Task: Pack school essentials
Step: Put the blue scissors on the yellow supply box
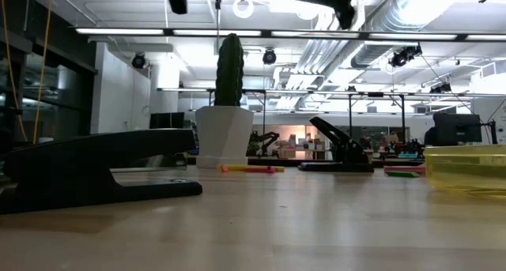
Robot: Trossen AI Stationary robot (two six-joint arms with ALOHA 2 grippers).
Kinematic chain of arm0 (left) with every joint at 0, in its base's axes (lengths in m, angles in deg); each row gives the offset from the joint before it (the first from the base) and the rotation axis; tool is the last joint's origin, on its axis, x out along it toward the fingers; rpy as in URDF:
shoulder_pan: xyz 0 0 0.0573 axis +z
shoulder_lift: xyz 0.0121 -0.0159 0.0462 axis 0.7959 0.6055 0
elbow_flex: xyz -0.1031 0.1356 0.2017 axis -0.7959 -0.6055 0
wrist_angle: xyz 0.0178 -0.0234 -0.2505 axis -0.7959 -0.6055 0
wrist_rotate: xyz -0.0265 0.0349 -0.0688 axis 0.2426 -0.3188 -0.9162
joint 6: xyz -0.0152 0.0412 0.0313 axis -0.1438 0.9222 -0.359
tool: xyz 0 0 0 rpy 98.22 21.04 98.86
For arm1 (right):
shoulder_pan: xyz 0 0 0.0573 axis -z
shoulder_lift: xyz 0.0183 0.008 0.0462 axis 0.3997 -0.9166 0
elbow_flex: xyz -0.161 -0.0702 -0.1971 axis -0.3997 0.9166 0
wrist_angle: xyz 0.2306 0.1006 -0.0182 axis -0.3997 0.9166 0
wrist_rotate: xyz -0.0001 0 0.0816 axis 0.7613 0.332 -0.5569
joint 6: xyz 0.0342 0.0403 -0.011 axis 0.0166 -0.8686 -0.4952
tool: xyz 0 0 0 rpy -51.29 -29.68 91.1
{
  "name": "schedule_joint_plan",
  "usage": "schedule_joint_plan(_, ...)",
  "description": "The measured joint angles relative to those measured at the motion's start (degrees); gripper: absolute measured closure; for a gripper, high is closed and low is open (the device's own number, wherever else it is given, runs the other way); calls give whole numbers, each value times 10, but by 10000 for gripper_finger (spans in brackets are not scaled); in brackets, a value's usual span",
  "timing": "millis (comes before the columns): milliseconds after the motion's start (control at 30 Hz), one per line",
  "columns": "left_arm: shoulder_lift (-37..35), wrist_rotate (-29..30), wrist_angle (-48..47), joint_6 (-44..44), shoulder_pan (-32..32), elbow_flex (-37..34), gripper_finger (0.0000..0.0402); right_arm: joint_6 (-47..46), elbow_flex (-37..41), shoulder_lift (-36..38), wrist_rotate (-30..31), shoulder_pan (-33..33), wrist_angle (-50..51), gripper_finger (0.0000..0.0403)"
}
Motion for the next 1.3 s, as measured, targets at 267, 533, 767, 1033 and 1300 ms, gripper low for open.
schedule_joint_plan(267, 86, -50, 0, 9, 1, 67, 401, -3, -71, -91, -109, 40, 19, 281)
schedule_joint_plan(533, 98, -57, -6, -1, 11, 74, 401, 18, -97, -137, -40, 46, -26, 177)
schedule_joint_plan(767, 100, -57, 12, -6, 12, 74, 401, -13, -97, -175, -69, 58, -107, 153)
schedule_joint_plan(1033, 113, -66, 19, -19, 12, 74, 401, -5, -97, -190, -81, 58, -167, 153)
schedule_joint_plan(1300, 113, -79, 20, -17, 23, 74, 401, -16, -97, -189, -105, 58, -195, 195)
